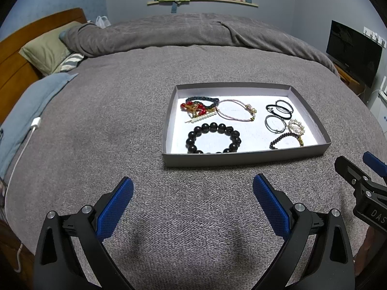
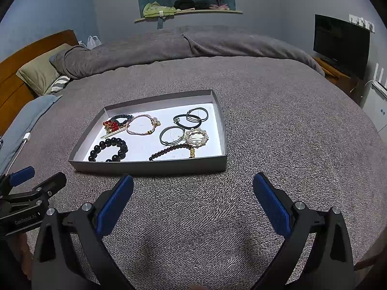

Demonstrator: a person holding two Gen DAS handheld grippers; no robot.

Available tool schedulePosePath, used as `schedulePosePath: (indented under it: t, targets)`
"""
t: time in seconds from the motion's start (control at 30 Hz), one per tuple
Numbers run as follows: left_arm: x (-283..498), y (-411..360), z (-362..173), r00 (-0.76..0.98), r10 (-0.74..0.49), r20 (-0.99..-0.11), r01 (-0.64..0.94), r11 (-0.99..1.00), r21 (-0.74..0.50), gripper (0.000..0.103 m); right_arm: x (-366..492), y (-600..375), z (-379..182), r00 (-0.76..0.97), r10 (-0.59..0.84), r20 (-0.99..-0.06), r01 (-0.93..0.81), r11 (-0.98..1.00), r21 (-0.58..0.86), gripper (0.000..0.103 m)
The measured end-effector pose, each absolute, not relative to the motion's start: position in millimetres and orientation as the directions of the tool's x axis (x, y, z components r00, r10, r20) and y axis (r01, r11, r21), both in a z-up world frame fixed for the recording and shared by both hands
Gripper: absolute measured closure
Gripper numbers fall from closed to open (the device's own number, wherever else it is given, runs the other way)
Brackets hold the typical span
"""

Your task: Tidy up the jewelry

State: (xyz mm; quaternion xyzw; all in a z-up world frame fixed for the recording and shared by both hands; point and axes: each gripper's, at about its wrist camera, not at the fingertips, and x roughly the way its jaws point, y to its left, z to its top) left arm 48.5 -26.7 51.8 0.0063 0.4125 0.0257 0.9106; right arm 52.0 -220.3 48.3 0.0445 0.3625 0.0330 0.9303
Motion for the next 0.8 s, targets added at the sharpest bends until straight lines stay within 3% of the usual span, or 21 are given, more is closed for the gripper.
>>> schedulePosePath:
  t: [0.8]
  targets:
    - [49.0,-26.3,50.7,0.654,0.049,-0.755,-0.033,0.999,0.037,0.005,52.3,-219.4,47.4,0.733,0.093,-0.674,-0.031,0.994,0.104,0.005]
